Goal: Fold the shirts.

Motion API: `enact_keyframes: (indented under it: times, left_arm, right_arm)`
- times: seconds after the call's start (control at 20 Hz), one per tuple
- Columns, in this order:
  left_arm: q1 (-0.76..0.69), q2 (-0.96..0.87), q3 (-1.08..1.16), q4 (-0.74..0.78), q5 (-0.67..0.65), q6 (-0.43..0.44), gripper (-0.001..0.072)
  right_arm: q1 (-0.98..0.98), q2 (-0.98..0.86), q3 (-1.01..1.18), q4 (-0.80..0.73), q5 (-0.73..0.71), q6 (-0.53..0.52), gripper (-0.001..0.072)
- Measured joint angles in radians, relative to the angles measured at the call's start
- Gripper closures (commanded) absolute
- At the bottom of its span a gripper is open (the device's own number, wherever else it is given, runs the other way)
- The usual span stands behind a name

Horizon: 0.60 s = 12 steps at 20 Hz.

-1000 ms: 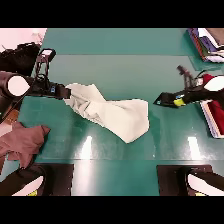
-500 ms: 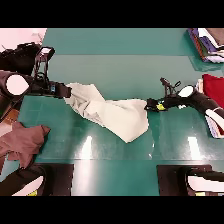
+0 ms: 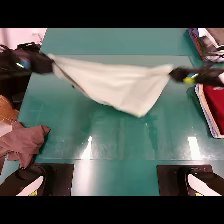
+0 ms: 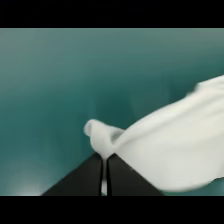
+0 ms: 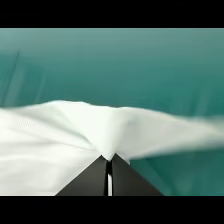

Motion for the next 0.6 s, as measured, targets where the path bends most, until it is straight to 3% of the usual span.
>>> enact_keyframes:
  times: [0.35,0.6]
  left_arm:
    - [0.000,0.063,0.432,-0.005,-0.082,0.001,0.0685]
    - [0.000,0.069,0.599,-0.042,-0.109,0.002,0.0685]
  right_arm:
    - [-0.100,0.293,0.304,-0.077,0.101,0.000,0.0692]
    - [-0.180,0.394,0.411,-0.088,0.125,0.000,0.0693]
